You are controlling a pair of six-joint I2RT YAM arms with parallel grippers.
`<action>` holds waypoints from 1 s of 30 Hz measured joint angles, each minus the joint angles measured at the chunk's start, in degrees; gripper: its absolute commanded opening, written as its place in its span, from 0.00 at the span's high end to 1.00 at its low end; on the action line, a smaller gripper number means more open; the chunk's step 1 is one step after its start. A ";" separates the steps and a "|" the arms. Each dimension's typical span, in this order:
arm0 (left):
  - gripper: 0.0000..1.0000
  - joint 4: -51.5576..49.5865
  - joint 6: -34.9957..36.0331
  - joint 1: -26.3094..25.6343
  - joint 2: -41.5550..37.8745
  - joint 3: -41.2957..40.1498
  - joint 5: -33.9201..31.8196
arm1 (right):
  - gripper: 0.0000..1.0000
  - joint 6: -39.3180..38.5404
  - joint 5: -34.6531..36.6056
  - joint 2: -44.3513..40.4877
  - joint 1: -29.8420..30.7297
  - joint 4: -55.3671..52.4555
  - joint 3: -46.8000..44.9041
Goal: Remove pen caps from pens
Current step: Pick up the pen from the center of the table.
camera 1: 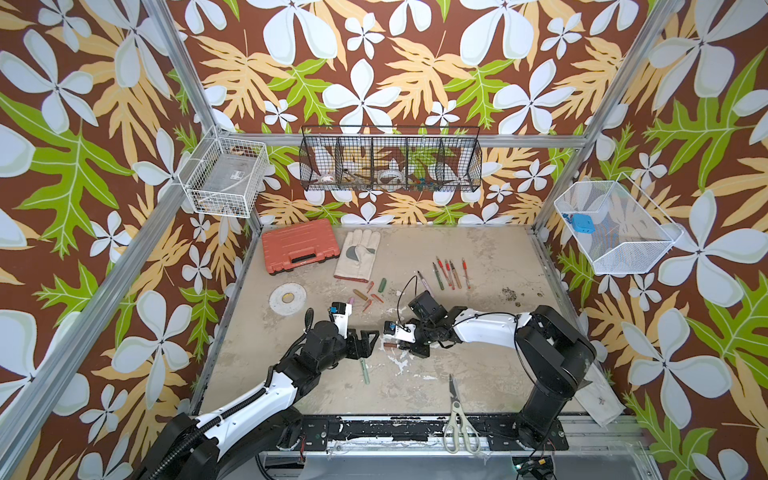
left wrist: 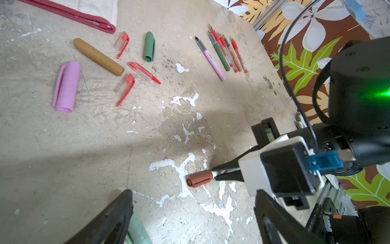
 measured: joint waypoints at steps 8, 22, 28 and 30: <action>0.09 0.02 0.37 0.00 -0.42 0.68 -1.53 | 0.99 6.64 4.87 -2.34 -0.57 -1.53 -0.04; 0.07 2.34 -2.54 0.37 2.91 11.61 -4.24 | 0.96 17.11 1.57 -12.55 -4.24 0.46 4.48; 0.08 4.85 -2.12 1.25 7.34 16.81 -4.70 | 0.94 23.19 -1.44 -11.52 -8.17 3.76 7.56; 0.08 6.10 -2.10 1.25 7.72 17.18 -4.90 | 0.94 25.22 -3.08 -11.65 -8.13 5.42 7.58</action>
